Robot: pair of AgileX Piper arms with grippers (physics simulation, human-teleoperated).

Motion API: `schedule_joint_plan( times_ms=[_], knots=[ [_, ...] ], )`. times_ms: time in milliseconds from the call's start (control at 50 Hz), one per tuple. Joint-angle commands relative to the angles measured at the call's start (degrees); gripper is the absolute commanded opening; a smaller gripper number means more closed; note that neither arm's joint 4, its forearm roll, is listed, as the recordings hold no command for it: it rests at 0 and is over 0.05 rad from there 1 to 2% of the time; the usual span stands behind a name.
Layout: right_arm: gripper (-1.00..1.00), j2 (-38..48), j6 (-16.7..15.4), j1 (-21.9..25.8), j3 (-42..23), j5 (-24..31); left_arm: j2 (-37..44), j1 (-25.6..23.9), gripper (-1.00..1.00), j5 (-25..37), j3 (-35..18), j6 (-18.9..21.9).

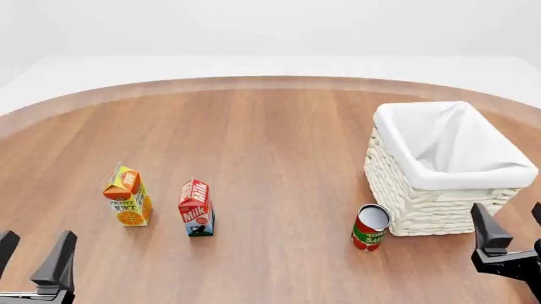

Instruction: Pick the milk and place it in the basket.

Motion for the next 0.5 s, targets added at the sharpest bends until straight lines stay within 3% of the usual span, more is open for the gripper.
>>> schedule_joint_plan(
  times_ms=[20,120,500],
  knots=[
    [1.0,9.4,0.11,-0.6,-11.68,9.66,0.0,0.0,1.0,0.0,0.0,0.0],
    [1.0,11.92,0.34,0.65,-16.29,13.63,0.0,0.0,1.0,0.0,0.0,0.0],
    [1.0,26.96,5.82,6.04,-34.24,28.34,0.0,0.0,1.0,0.0,0.0,0.0]
  ],
)
